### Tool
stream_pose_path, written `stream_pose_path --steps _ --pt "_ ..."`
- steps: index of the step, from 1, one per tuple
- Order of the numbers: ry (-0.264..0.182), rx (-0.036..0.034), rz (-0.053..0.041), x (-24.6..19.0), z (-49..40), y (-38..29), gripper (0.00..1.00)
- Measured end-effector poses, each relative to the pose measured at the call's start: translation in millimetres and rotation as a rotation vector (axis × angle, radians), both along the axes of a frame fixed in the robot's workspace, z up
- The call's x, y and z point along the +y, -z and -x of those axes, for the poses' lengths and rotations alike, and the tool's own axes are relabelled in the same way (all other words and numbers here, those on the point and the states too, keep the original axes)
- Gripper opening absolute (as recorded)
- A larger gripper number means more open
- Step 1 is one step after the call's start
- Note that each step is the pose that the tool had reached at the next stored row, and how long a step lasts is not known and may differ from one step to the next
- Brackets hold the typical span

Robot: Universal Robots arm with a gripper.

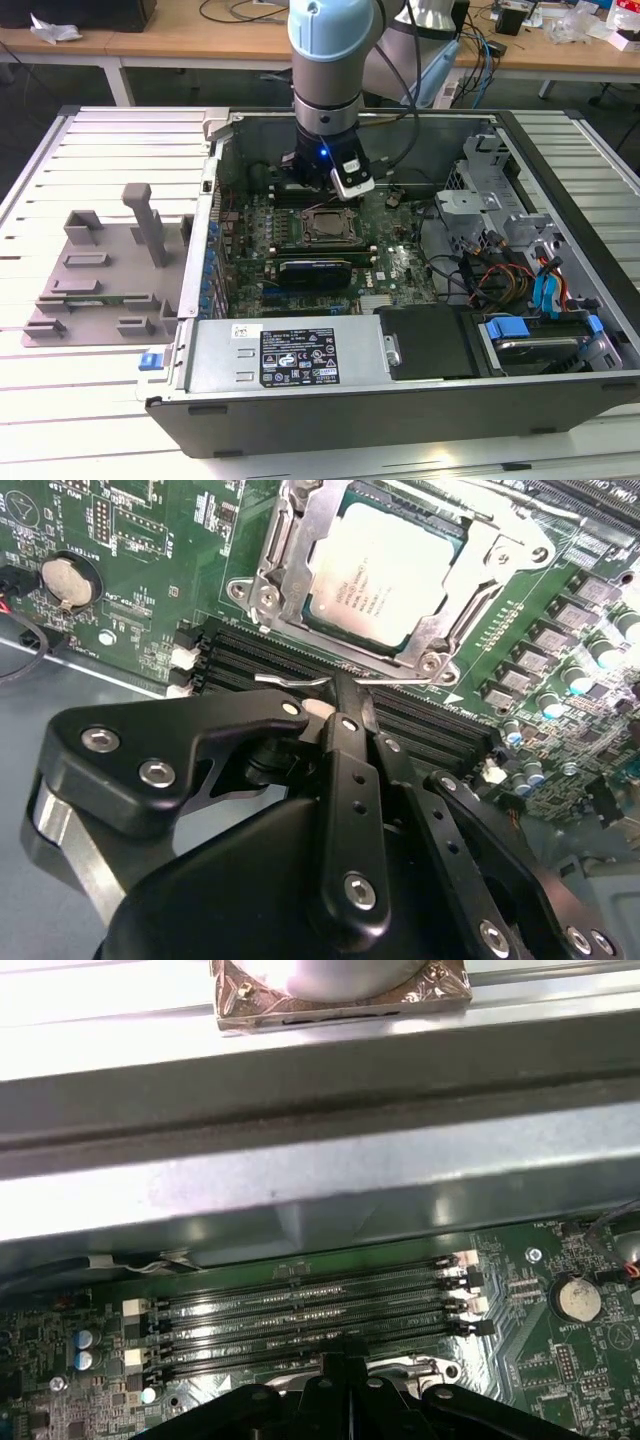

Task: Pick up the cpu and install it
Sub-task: 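Install the first cpu locking lever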

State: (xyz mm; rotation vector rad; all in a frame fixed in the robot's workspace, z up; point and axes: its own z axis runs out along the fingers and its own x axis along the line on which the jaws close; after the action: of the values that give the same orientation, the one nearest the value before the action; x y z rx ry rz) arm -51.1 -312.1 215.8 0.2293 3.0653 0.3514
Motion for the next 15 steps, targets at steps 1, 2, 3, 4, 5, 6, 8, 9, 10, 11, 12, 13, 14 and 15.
stream_pose_path --steps 1,2,3,4,5,6,8,9,10,11,12,13,14,15 --pt "0.0 0.0 0.0002 0.4 -0.1 0.0 0.11" --pt "0.0 0.0 0.0011 0.7 -0.4 0.1 0.11" --pt "0.0 -0.0001 0.0034 1.0 -0.6 0.5 0.11" --pt "0.0 0.0 0.0069 1.2 -0.7 1.1 0.11" --pt "0.0 0.0001 0.0103 1.4 -0.9 1.7 0.11" --pt "0.0 0.0001 0.012 1.6 -1.0 1.9 0.11" --pt "0.0 0.0 0.0137 1.8 -1.1 2.1 0.11" --pt "0.0 0.0 0.0153 1.9 -1.2 2.2 0.11" --pt "0.0 0.0 0.0162 2.0 -1.2 2.3 0.11" --pt "0.0 0.0 0.0182 2.1 -1.3 2.4 0.11" --pt "0.0 0.0001 0.021 2.2 -1.4 2.5 0.11" --pt "0.0 0.0001 0.0213 2.2 -1.3 2.5 0.11" --pt "0.0 0.0001 0.0213 2.3 -1.4 2.5 0.11" --pt "0.0 0.0 0.0213 2.3 -1.4 2.5 0.11"
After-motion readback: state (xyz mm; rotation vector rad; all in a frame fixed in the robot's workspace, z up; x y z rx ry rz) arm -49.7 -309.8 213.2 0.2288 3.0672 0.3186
